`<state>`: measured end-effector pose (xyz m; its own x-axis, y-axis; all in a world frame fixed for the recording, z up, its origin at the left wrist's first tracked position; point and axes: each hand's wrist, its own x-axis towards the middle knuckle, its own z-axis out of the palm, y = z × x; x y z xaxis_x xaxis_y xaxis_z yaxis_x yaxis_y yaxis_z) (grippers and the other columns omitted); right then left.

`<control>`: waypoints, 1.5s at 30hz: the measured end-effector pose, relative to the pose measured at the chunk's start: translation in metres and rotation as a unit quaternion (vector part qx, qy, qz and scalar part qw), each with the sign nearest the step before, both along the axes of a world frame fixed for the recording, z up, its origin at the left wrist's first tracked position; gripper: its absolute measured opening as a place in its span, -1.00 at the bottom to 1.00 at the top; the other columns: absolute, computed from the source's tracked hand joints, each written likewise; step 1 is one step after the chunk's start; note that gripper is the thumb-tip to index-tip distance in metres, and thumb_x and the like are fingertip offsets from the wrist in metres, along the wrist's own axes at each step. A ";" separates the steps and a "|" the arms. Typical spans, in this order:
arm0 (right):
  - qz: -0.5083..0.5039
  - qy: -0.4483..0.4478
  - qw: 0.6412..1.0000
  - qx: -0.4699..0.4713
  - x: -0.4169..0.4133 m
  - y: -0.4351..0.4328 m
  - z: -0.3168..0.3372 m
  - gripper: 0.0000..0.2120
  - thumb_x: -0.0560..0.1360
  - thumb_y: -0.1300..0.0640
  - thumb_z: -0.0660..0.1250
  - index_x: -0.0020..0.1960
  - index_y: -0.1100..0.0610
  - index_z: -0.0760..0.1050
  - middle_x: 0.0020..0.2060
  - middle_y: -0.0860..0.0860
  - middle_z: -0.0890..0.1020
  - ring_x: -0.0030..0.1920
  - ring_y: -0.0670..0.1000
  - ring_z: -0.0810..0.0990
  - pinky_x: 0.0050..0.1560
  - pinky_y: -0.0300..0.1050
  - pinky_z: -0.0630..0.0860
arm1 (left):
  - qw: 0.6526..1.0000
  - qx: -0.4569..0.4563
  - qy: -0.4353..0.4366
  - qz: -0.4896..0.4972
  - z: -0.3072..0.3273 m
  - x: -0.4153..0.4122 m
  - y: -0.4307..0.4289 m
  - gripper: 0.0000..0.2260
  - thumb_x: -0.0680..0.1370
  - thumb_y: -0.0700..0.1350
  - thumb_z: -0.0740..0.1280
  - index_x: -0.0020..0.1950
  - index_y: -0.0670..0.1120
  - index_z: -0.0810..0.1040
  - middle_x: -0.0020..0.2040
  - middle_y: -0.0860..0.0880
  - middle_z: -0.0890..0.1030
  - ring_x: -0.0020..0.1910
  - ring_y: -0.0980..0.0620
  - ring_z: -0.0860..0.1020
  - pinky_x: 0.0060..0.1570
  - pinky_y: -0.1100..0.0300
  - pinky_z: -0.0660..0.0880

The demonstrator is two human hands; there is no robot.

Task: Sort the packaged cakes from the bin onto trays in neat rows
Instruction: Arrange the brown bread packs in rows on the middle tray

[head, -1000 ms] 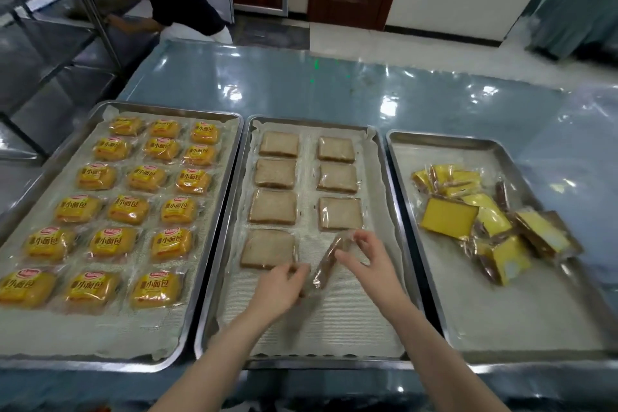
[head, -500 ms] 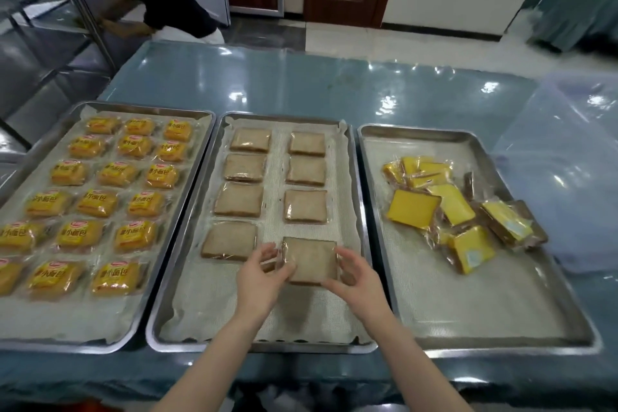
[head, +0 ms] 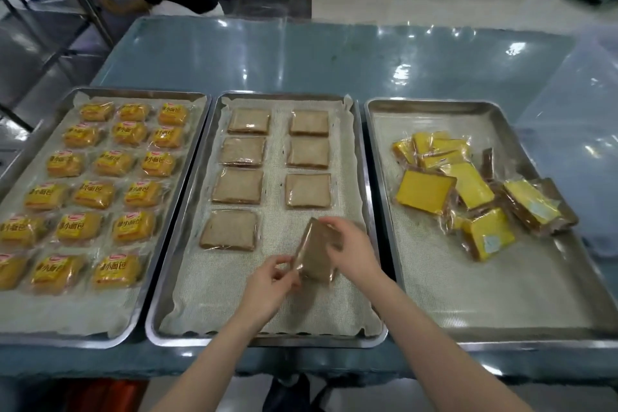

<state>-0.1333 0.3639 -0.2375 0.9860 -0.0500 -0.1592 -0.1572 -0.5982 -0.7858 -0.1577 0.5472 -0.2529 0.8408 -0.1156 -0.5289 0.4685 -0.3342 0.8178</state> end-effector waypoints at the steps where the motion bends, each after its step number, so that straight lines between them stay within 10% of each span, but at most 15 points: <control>1: 0.027 0.009 0.999 -0.014 0.008 0.002 0.000 -0.53 0.47 0.36 0.31 0.33 0.04 0.47 0.22 -0.08 0.57 0.26 -0.10 0.49 0.26 -0.31 0.35 | 1.000 0.018 0.006 -0.018 0.000 0.000 0.001 -0.74 0.57 -0.12 0.34 0.26 -0.05 0.50 -0.16 -0.03 0.70 -0.18 0.08 0.68 -0.01 0.08 0.61; 7: -0.037 -0.006 0.993 -0.111 0.004 0.003 -0.010 -0.60 0.51 0.23 0.32 0.34 0.08 0.43 0.28 -0.04 0.45 0.25 -0.02 0.46 0.30 -0.16 0.40 | 0.949 0.266 -0.129 -0.107 0.007 0.025 0.006 -0.77 0.60 0.08 0.23 0.11 -0.01 0.57 -0.34 0.03 0.62 -0.39 0.12 0.58 -0.39 0.23 0.47; 14: -0.113 0.117 0.986 -0.032 -0.028 0.016 -0.020 -0.68 0.48 0.16 0.38 0.23 0.12 0.48 0.03 -0.01 0.58 0.04 0.00 0.59 -0.03 -0.23 0.51 | 0.953 0.198 -0.158 -0.165 -0.009 0.066 -0.028 -0.53 0.59 -0.13 0.25 0.50 -0.08 0.27 0.38 -0.13 0.39 0.31 -0.10 0.43 0.32 0.10 0.32; 24: 0.046 0.021 0.992 -0.112 0.018 0.016 -0.024 -0.55 0.48 0.28 0.26 0.34 0.02 0.47 0.24 -0.06 0.57 0.27 0.02 0.43 0.32 -0.08 0.35 | 0.963 0.229 -0.115 -0.081 -0.017 0.033 0.012 -0.74 0.60 -0.02 0.27 0.27 -0.04 0.48 -0.01 0.00 0.63 -0.15 0.10 0.51 -0.22 0.22 0.39; 34: -0.113 0.071 0.990 -0.041 -0.029 0.016 -0.027 -0.73 0.53 0.12 0.33 0.22 0.07 0.47 0.03 -0.02 0.61 -0.03 -0.08 0.60 -0.01 -0.15 0.58 | 0.948 0.228 -0.208 -0.073 -0.018 0.042 -0.005 -0.66 0.57 -0.14 0.29 0.35 -0.11 0.48 0.16 -0.04 0.53 0.10 0.03 0.49 0.18 0.11 0.45; 41: -0.124 0.003 0.992 -0.026 -0.002 0.023 -0.026 -0.66 0.53 0.21 0.31 0.31 0.13 0.49 0.17 -0.07 0.51 0.09 -0.15 0.49 0.22 -0.19 0.48 | 0.952 0.199 -0.227 -0.043 -0.016 0.043 -0.006 -0.72 0.58 -0.11 0.31 0.28 -0.11 0.53 0.06 0.04 0.52 -0.02 0.15 0.50 0.02 0.33 0.37; 45: -0.099 0.011 0.994 -0.049 0.002 0.019 -0.035 -0.71 0.51 0.26 0.33 0.23 0.17 0.56 0.17 -0.13 0.47 0.08 -0.25 0.42 0.11 -0.56 0.32 | 0.951 0.203 -0.226 -0.061 -0.028 0.045 -0.007 -0.75 0.54 -0.13 0.36 0.21 -0.12 0.56 0.02 -0.03 0.55 -0.02 0.02 0.56 0.02 0.25 0.43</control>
